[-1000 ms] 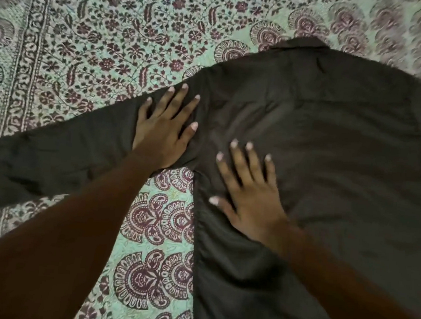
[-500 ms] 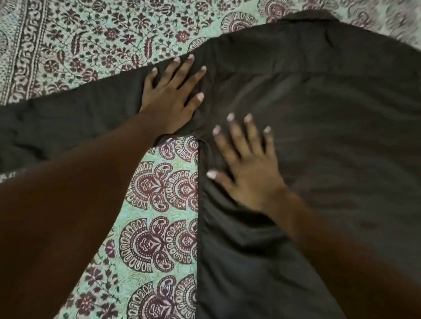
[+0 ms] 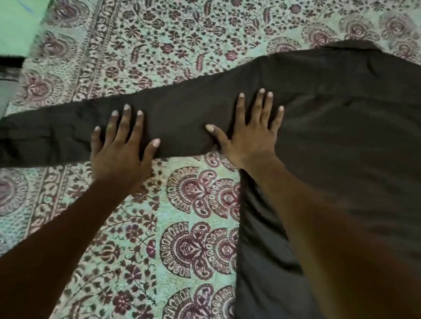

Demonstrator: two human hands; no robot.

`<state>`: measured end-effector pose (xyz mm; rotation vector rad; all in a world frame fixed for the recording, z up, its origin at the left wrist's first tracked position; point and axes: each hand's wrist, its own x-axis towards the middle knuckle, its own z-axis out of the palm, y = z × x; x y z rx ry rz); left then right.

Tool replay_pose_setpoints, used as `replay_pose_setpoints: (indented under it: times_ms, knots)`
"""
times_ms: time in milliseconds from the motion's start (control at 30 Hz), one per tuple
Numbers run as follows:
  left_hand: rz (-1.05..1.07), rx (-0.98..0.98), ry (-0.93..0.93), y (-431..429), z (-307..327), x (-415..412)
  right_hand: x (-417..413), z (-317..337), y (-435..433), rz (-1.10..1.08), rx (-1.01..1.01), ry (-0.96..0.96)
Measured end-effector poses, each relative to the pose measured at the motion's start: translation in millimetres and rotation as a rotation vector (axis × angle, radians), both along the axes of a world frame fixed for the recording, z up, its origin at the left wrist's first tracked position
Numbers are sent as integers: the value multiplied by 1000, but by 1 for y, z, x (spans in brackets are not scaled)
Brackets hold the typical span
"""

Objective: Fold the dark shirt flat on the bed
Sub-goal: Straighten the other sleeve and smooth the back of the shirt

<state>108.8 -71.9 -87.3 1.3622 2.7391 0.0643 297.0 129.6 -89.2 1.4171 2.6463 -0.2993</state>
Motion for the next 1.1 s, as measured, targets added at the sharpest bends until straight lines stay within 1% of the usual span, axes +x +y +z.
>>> replay_pose_setpoints:
  times_ms: [33,133,167,200,233,267,300,333,367,400,433,467,567,633,667,700,767,800,833,867,933,1100]
  knots:
    - [23,7,3,-16,1,-8,-12,0,-9,58,0,-24]
    - [89,69,3,-66,4,-36,-45,4,-41,421,-16,-26]
    - [112,95,1,-80,3,-43,-52,7,-45,504,-15,2]
    - [137,119,-4,-88,2,-47,-55,9,-44,516,4,38]
    - [169,143,-17,-94,-1,-51,-60,9,-43,452,42,74]
    - [195,166,-29,-97,-3,-54,-63,7,-40,314,86,96]
    - [212,184,-40,-98,-6,-55,-66,4,-38,130,104,97]
    - [219,205,-48,-100,-9,-55,-71,1,-38,-55,84,81]
    - [224,235,-51,-99,-11,-54,-78,-2,-39,-188,54,60]
    - [238,271,-52,-99,-12,-54,-92,-6,-45,-234,44,40]
    - [261,305,-55,-99,-12,-55,-108,-9,-55,-204,49,30]
    - [286,332,-57,-99,-12,-56,-126,-13,-69,-117,53,33]
    - [295,398,-102,-101,-9,-59,-172,-14,-115,254,46,58]
    - [292,435,-131,-107,-4,-67,-184,-10,-127,414,15,94]
    - [308,429,-106,-113,-1,-74,-185,-7,-127,409,-7,118]
    - [339,406,-65,-121,0,-84,-182,-6,-124,318,-31,138]
    - [463,329,11,-138,-1,-108,-178,-4,-125,-1,-67,155]
    - [544,304,33,-147,-3,-119,-181,-4,-131,-110,-52,153]
    - [621,305,35,-155,-5,-127,-188,-4,-140,-143,-22,141]
    - [686,326,18,-158,-7,-132,-199,-4,-151,-110,-8,131]
    - [782,409,-47,-162,-12,-137,-228,-5,-179,62,-13,129]
    - [858,682,-95,-161,-13,-134,-278,-6,-237,520,22,121]
